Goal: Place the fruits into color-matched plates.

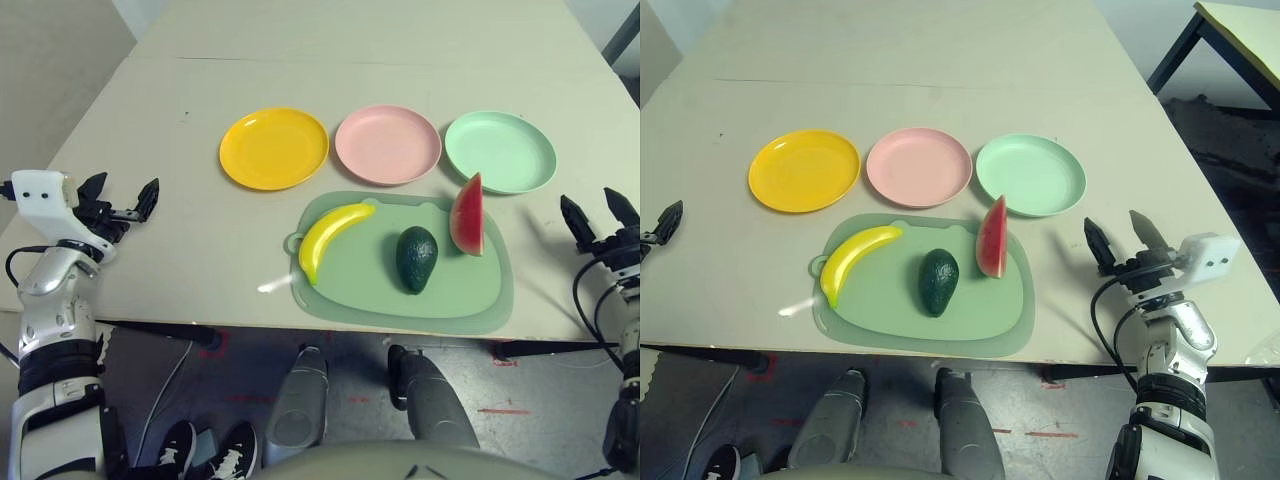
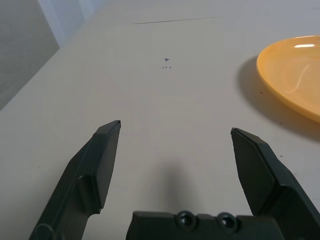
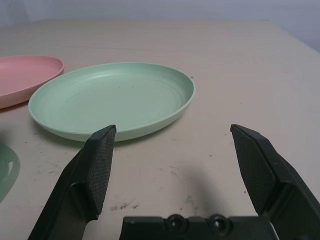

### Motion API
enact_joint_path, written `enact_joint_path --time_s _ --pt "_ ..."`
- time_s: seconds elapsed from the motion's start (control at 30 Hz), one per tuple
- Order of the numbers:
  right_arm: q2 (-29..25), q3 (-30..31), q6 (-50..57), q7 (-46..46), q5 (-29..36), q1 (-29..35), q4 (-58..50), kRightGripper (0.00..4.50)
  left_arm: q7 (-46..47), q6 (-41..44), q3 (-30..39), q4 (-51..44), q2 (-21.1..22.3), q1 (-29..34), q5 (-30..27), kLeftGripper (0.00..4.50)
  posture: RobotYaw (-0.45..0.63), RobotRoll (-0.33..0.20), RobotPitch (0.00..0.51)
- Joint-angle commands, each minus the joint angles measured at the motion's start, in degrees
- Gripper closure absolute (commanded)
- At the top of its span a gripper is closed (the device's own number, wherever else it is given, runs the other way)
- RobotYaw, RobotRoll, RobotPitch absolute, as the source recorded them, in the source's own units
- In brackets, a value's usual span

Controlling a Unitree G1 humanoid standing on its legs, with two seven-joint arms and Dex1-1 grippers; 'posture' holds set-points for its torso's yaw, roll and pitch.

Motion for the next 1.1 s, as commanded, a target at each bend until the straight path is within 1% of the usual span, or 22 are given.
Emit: enact_joint_path --time_s 0.03,0.13,0.23,0.27,0.4,0.53,0.63,0.67,0.73,0.8,0.87,0.97,1.03,1.07,1.1 --pt "0.2 -0.7 0.7 0.1 0.7 0.9 -0.5 0.04 0.0 1.1 1.3 -1.1 0.7 1.6 -0.3 0.0 0.07 0.0 0.235" --pt "-0.2 -0.6 1.4 1.2 1.2 1.0 -2.0 0.04 -1.0 2.4 3.4 -5.2 1.2 5.4 -2.2 0.0 0.07 0.0 0.233" --pt "-1.1 -1.2 1.9 2.3 2.1 1.1 -4.3 0.04 -2.8 4.1 3.5 -7.6 2.2 6.5 -3.0 0.0 0.07 0.0 0.234" --pt "-1.6 -1.5 2.1 2.6 2.4 0.8 -3.8 0.04 -2.5 4.7 3.3 -8.7 2.1 6.6 -3.1 0.0 0.07 0.0 0.236" --pt "-1.2 -0.7 2.7 1.9 2.1 1.2 -5.6 0.04 -3.3 4.8 3.2 -7.3 2.3 5.2 -3.0 0.0 0.06 0.0 0.238" --pt "-1.5 0.0 4.1 2.8 1.8 2.6 -7.8 0.04 -7.5 4.4 2.4 -9.1 0.9 5.0 -5.5 0.0 0.04 0.0 0.237" --pt "-4.4 0.8 12.3 4.4 3.6 5.7 -15.6 0.04 -25.3 8.5 0.3 -18.6 1.1 6.2 -16.7 0.0 0.01 0.0 0.24" --pt "-5.5 1.1 15.1 4.8 4.1 6.2 -17.9 0.04 -28.9 10.3 -0.5 -20.9 1.7 6.6 -18.9 0.0 0.0 0.0 0.242" --pt "-9.2 1.7 22.6 3.9 4.6 5.4 -21.7 0.04 -35.5 13.1 -3.2 -23.4 4.9 7.1 -19.3 0.0 -0.02 0.0 0.243" --pt "-13.4 2.8 30.9 2.6 5.0 3.0 -25.5 0.04 -41.5 15.6 -5.7 -24.9 8.2 7.0 -19.6 0.0 -0.04 0.0 0.242" --pt "-18.5 6.7 37.6 1.2 1.8 -1.0 -28.9 0.04 -45.9 17.7 -8.0 -26.3 10.4 6.1 -20.3 0.0 -0.06 0.0 0.241" --pt "-26.0 16.5 39.7 5.0 -6.3 -8.9 -33.1 0.04 -50.9 19.4 -11.4 -27.2 11.9 3.7 -20.2 0.0 -0.08 0.0 0.236" --pt "-28.5 21.1 38.0 8.2 -10.0 -12.5 -33.8 0.04 -52.3 19.6 -12.6 -27.2 11.9 2.4 -19.7 0.0 -0.09 0.0 0.232" --pt "-30.0 25.9 33.6 11.9 -15.0 -15.8 -34.1 0.04 -53.1 19.8 -13.5 -27.1 11.5 1.5 -19.5 0.0 -0.11 0.0 0.225" --pt "-31.1 31.2 26.3 16.1 -21.1 -19.4 -33.7 0.04 -53.9 19.6 -14.6 -26.9 11.2 0.6 -19.0 0.0 -0.12 0.0 0.22"
